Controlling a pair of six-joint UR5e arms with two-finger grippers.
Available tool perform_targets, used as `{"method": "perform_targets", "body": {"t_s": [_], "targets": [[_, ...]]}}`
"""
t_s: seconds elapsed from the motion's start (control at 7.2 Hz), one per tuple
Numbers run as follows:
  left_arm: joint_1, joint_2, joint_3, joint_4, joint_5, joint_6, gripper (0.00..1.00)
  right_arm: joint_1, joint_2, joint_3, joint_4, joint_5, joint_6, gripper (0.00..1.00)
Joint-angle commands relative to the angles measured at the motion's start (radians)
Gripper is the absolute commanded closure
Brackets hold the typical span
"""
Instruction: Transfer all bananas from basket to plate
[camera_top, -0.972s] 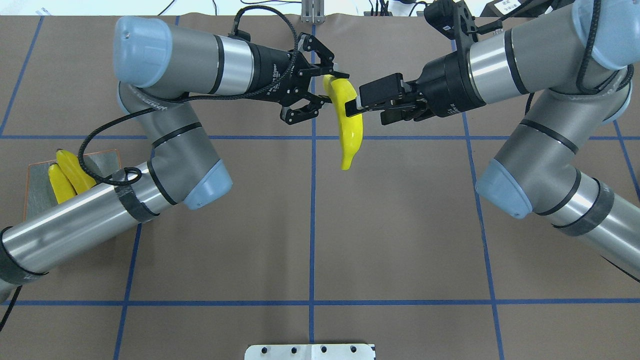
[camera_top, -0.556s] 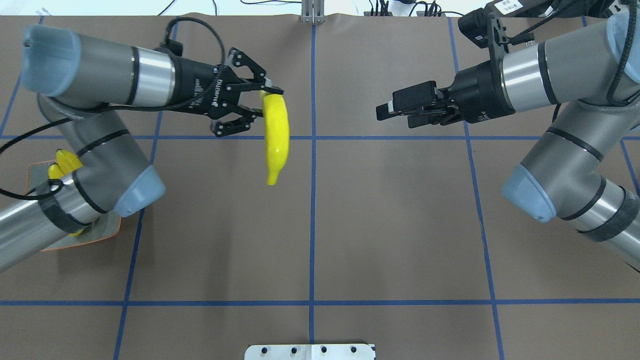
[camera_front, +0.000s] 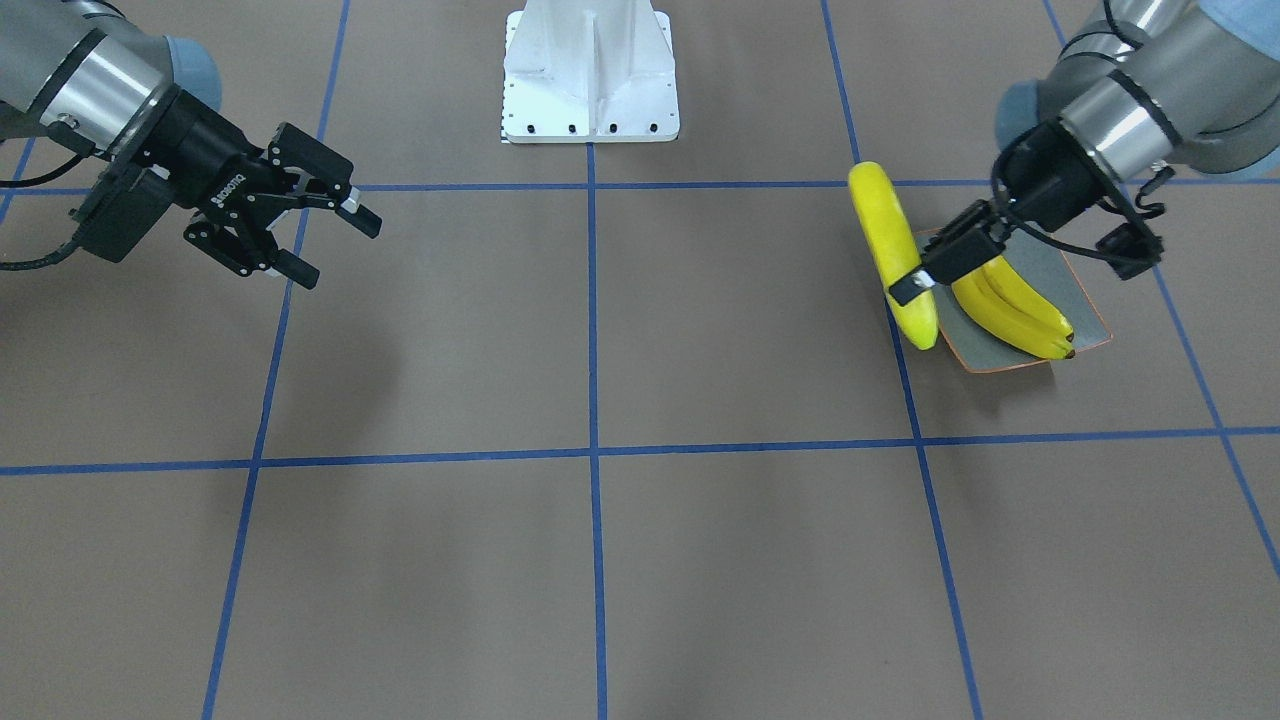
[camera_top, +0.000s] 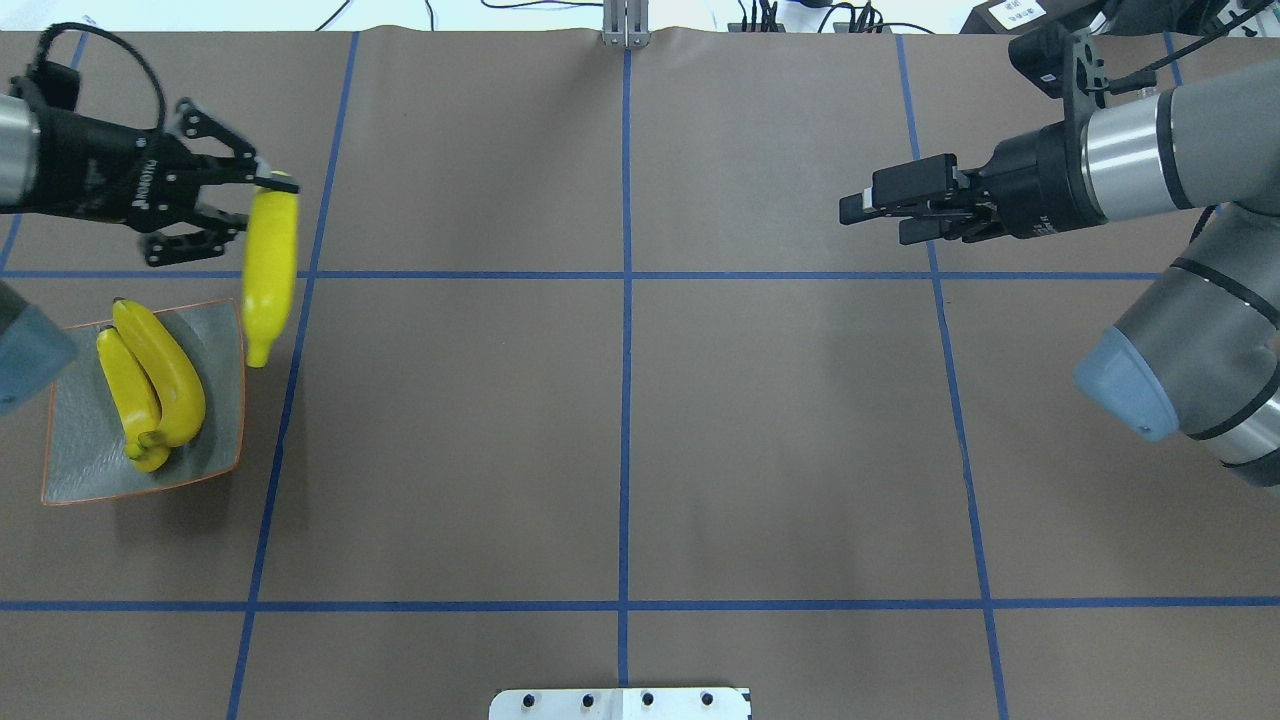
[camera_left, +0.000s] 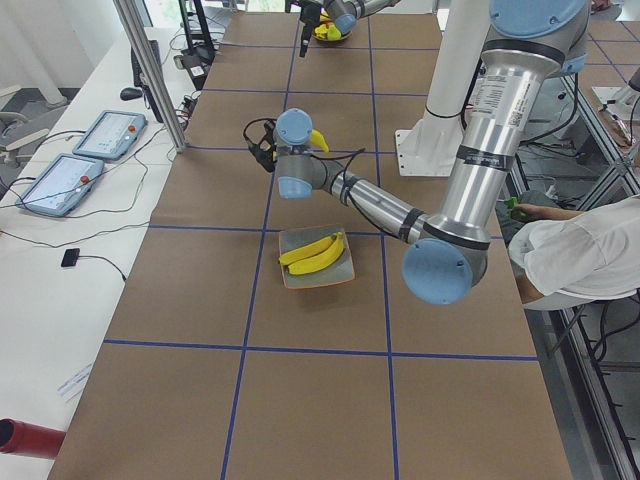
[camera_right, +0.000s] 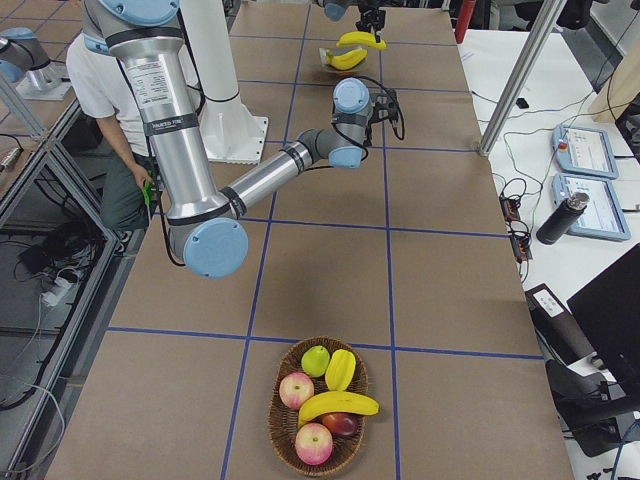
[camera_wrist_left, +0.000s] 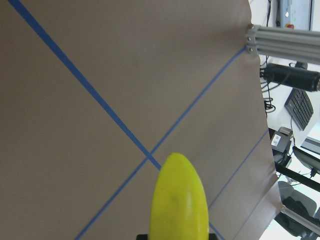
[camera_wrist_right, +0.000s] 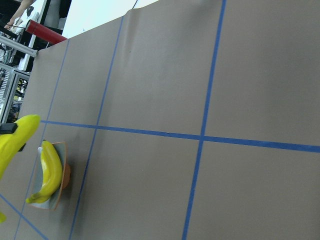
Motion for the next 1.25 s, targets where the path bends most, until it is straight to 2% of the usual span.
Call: {"method": "perform_targets", "body": {"t_s": [0.0,0.28,0.42,0.56,0.69,1.11], "targets": [[-0.106,0.166,0.012,0.008,-0.04,0.144,1.0,0.006,-0.042,0.0,0.0,-0.033,-0.001,0.0],[-0.129,0.249,0.011,0.07,0.002,0.14,1.0,0.006,-0.083,0.001,0.0,-0.076,-0.001,0.0],[-0.124,0.255,0.009,0.145,0.074,0.128,1.0,0.006,-0.094,0.004,0.0,-0.087,0.001,0.0],[-0.124,0.255,-0.017,0.235,0.091,0.125,1.0,0.005,-0.097,0.003,-0.002,-0.103,0.002,0.0],[-0.117,0.275,-0.017,0.259,0.134,0.126,1.0,0.006,-0.097,0.006,-0.002,-0.11,0.007,0.0],[0.033,0.332,-0.014,0.281,0.211,0.128,1.0,0.009,-0.097,0.001,-0.011,-0.12,0.009,0.0]]}}
